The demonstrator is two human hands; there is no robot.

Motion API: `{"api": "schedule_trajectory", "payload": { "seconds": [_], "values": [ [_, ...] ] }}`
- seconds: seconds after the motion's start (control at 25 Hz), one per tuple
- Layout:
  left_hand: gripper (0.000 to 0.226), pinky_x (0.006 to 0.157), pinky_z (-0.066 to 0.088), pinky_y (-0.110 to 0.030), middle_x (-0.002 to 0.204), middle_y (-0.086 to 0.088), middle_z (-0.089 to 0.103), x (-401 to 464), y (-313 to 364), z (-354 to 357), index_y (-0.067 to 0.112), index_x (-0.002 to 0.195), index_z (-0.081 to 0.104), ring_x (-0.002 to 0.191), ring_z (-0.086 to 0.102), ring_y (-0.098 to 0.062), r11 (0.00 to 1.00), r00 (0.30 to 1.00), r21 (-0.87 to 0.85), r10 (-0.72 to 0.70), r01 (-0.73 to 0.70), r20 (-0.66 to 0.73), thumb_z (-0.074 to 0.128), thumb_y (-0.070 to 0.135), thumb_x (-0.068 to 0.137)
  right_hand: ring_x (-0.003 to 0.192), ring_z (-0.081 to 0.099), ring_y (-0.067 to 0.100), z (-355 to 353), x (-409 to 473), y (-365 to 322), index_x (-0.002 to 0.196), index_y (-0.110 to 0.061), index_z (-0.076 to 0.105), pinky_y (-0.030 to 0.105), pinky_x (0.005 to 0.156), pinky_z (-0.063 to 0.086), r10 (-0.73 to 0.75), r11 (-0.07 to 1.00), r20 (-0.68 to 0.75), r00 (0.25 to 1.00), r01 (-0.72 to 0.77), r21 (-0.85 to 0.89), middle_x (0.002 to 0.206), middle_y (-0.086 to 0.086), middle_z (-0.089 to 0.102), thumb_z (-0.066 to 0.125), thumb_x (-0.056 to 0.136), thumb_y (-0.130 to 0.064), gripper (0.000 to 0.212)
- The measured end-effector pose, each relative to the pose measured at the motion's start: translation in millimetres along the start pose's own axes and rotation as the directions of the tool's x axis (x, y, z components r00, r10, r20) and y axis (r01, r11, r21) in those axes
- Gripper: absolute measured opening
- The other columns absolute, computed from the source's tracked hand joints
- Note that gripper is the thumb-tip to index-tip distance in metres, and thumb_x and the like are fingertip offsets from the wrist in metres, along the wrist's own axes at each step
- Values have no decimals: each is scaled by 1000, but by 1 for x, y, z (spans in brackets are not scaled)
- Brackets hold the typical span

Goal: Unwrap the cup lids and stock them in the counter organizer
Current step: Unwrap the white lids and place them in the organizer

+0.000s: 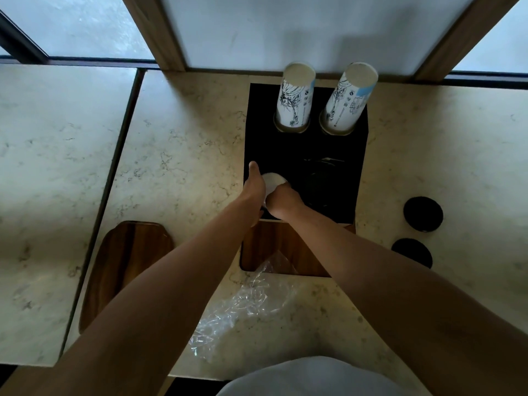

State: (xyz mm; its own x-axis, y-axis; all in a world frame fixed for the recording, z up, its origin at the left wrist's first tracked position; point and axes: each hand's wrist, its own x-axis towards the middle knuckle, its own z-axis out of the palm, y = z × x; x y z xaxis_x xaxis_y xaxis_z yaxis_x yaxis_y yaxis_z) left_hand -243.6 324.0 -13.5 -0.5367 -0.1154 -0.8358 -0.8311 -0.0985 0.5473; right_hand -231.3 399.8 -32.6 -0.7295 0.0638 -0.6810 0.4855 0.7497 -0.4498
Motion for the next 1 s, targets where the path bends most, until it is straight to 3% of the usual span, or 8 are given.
{"api": "schedule_trajectory", "payload": {
  "seconds": [0.12, 0.2, 0.36, 0.52, 0.64, 0.72, 0.88, 1.0],
  "values": [
    [79, 112, 40, -52, 150, -17, 50, -2, 5, -3, 18, 154, 36, 132, 51, -35, 993, 999, 111, -41, 41, -2, 25, 72, 98, 104, 62, 28, -5, -4, -1, 129, -3, 59, 35, 85, 52, -86, 987, 25, 996, 89, -133, 120, 16, 66, 48, 105, -21, 33],
    [84, 112, 41, -51, 150, -18, 50, -2, 10, -2, 17, 154, 35, 132, 52, -35, 972, 998, 227, -66, 63, 7, 23, 75, 96, 90, 59, 25, -9, -6, -3, 119, -5, 65, 34, 77, 48, -135, 963, 50, 990, 143, -228, 110, 15, 68, 46, 105, -19, 27],
    [97, 114, 38, -51, 151, -23, 46, 0, 22, 3, 6, 153, 32, 137, 47, -37, 902, 994, 421, -108, 98, 1, 22, 80, 92, 84, 56, 22, -19, -7, -3, 112, -5, 65, 32, 72, 45, -58, 944, 65, 996, 76, -320, 105, 14, 67, 48, 103, -19, 24],
    [97, 114, 38, -52, 157, -24, 39, 1, 25, 0, 8, 156, 25, 141, 42, -40, 910, 992, 401, -122, 107, 12, 24, 81, 92, 83, 59, 23, -25, -10, -1, 117, 0, 63, 30, 64, 47, -31, 948, 36, 999, 41, -317, 95, 13, 62, 52, 101, -17, 26],
    [94, 117, 35, -51, 157, -23, 40, 0, 23, -4, 9, 157, 25, 143, 40, -38, 930, 993, 359, -109, 83, 52, 20, 78, 94, 96, 62, 24, -25, -14, -4, 126, 0, 61, 32, 72, 52, -35, 948, 58, 998, 51, -313, 116, 17, 65, 49, 102, -14, 31],
    [90, 116, 35, -54, 156, -23, 41, -3, 20, -5, 10, 157, 27, 143, 41, -38, 928, 995, 370, -71, 41, 67, 20, 76, 96, 104, 65, 27, -26, -19, -5, 126, 0, 61, 34, 82, 55, -43, 954, 18, 999, 47, -295, 121, 18, 65, 49, 102, -13, 30],
    [85, 105, 48, -54, 149, -25, 48, -13, 18, -9, 9, 152, 35, 133, 49, -42, 865, 998, 498, 30, -58, 63, 19, 73, 98, 97, 68, 30, -28, -33, 3, 125, 0, 57, 32, 68, 53, -116, 974, -112, 987, 91, -207, 114, 18, 67, 53, 100, -17, 31],
    [79, 74, 54, -40, 120, -23, 64, -19, 11, -19, 7, 126, 57, 96, 63, -32, 676, 946, 682, 314, -279, 76, 17, 70, 99, 98, 68, 32, -27, -47, 14, 129, -1, 53, 34, 67, 53, -187, 979, -272, 944, 157, -127, 116, 20, 65, 52, 100, -20, 34]
  ]
}}
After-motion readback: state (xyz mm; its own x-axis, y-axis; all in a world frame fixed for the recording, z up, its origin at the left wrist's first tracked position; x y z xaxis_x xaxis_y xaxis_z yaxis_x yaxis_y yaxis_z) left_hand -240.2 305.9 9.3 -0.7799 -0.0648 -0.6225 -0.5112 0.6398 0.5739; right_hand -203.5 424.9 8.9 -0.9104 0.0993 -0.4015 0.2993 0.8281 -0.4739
